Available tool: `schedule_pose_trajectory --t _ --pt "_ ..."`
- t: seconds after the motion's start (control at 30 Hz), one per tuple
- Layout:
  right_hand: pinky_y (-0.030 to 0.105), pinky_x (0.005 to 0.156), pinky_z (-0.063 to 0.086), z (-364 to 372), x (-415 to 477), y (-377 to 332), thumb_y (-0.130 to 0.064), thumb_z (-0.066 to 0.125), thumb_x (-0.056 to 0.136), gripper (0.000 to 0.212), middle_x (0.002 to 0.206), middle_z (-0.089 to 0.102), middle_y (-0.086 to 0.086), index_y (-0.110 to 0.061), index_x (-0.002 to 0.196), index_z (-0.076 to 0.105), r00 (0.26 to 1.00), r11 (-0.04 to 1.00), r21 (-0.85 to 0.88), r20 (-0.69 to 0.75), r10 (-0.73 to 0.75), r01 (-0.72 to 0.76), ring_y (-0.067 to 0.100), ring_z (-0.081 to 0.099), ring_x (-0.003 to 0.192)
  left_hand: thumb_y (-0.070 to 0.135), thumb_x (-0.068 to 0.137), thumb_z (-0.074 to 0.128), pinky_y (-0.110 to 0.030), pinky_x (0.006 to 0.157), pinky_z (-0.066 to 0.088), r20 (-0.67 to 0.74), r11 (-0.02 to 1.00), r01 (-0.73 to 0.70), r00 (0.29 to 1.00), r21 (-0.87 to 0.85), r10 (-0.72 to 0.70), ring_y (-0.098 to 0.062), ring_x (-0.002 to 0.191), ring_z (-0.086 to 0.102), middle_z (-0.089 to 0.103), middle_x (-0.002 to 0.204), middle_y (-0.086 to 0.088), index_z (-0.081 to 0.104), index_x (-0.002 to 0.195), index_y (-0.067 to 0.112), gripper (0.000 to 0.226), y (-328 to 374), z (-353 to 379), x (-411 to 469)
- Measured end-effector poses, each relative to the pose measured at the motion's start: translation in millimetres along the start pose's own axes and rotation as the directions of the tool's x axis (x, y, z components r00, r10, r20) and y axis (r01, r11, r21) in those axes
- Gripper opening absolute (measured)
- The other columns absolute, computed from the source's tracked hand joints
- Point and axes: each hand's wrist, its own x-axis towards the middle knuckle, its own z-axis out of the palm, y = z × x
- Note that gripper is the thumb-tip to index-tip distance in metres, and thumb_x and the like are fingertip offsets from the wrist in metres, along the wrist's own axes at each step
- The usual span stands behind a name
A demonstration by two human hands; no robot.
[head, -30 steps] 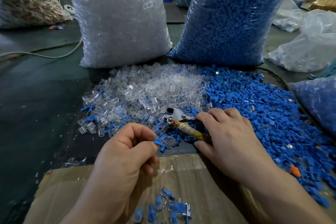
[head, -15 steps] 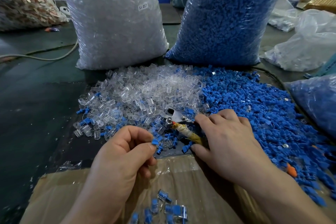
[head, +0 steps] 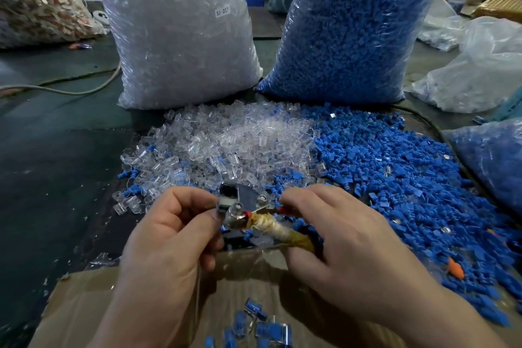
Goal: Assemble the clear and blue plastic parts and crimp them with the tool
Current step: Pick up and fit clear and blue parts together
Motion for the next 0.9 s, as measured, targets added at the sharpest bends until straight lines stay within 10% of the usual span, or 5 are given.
schedule_pose_trajectory --t 0.43,0.9 --pt "0.025 0.091 0.042 -5.1 -0.6 2.4 -0.057 0.038 0.081 0.052 0.117 0.047 -0.023 -0.042 0.131 0.036 0.997 0.999 0.032 0.066 -0.045 0.043 0.002 0.045 0.107 -0.006 0.089 0.059 -0.019 0.040 0.044 0.052 0.993 -0.119 0.992 0.003 0.119 -0.012 0.054 0.058 0.067 0.068 -0.002 0.071 0.077 0.030 0.040 -4.5 -2.7 -1.5" --pt "0.007 0.070 0.027 -7.4 2.3 -1.1 -0.060 0.038 0.078 0.046 0.087 0.057 -0.020 -0.038 0.114 0.057 0.996 0.997 -0.072 0.089 -0.024 0.030 0.004 0.050 0.080 0.025 0.066 0.065 -0.020 0.041 0.046 0.081 0.992 -0.127 0.989 -0.015 0.128 -0.013 0.052 0.058 0.066 0.065 -0.003 0.071 0.080 0.029 0.015 -4.3 -4.8 -4.2"
